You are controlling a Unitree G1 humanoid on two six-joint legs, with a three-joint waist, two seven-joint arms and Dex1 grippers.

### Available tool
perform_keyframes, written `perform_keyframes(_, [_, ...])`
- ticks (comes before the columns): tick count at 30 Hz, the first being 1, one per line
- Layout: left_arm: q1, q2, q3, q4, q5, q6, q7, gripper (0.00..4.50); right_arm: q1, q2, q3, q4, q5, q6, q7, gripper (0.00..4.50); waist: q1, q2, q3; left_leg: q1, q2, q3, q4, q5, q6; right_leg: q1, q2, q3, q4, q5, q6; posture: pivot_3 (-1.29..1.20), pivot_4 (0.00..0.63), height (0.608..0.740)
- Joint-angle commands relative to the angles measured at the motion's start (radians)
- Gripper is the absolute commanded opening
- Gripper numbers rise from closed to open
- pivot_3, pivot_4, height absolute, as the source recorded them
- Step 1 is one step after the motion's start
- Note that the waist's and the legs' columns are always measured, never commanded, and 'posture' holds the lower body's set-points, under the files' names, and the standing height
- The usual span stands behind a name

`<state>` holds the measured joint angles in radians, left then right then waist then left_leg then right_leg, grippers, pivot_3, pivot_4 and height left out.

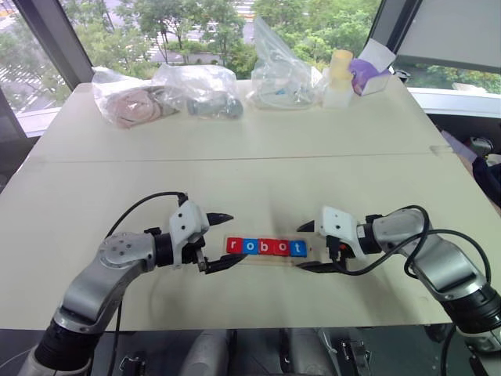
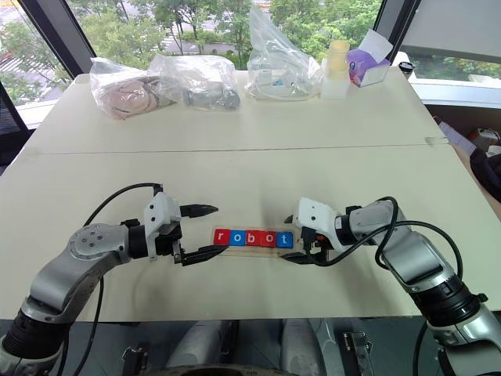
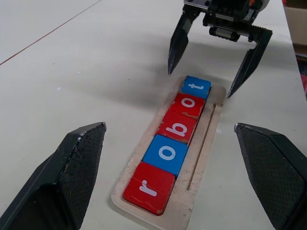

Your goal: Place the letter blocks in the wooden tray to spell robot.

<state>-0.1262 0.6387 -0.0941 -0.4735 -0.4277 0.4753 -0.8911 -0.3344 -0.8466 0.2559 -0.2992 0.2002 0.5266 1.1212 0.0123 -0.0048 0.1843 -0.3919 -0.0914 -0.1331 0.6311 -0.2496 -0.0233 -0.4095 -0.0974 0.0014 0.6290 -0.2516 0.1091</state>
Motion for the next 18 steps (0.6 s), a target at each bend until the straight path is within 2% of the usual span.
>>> perform_keyframes(1, [-0.003,-0.001,0.007,-0.022,-0.015,-0.007,-0.001,4.5,-0.044,-0.008,-0.054,0.011,0.004,-0.008,-0.015,4.44,-0.001,0.0,0.0,0.0,0.0,0.0,0.0,0.0,0.0,0.0,0.0,0.0,0.0,0.0,0.0,0.0,0.15,0.74])
perform_keyframes(7, [0.011,0.008,0.019,-0.035,-0.027,0.018,0.003,4.5,-0.022,-0.047,-0.135,0.015,0.048,0.033,-0.007,4.44,0.001,0.0,0.0,0.0,0.0,0.0,0.0,0.0,0.0,0.0,0.0,0.0,0.0,0.0,0.0,0.0,0.15,0.74])
perform_keyframes(12, [0.045,0.042,0.059,-0.044,-0.03,0.011,0.003,4.5,0.07,-0.125,-0.262,-0.08,0.152,0.121,0.024,4.44,0.002,0.0,0.0,0.0,0.0,0.0,0.0,0.0,0.0,0.0,-0.001,0.0,0.0,0.0,0.0,0.0,0.15,0.74])
perform_keyframes(18, [0.083,0.068,0.077,-0.054,-0.042,0.024,0.0,4.5,0.157,-0.181,-0.351,-0.19,0.246,0.196,0.032,4.44,0.001,0.0,0.0,0.0,0.001,0.0,0.0,0.0,0.0,0.0,-0.001,0.0,0.0,0.0,-0.001,0.0,0.15,0.74])
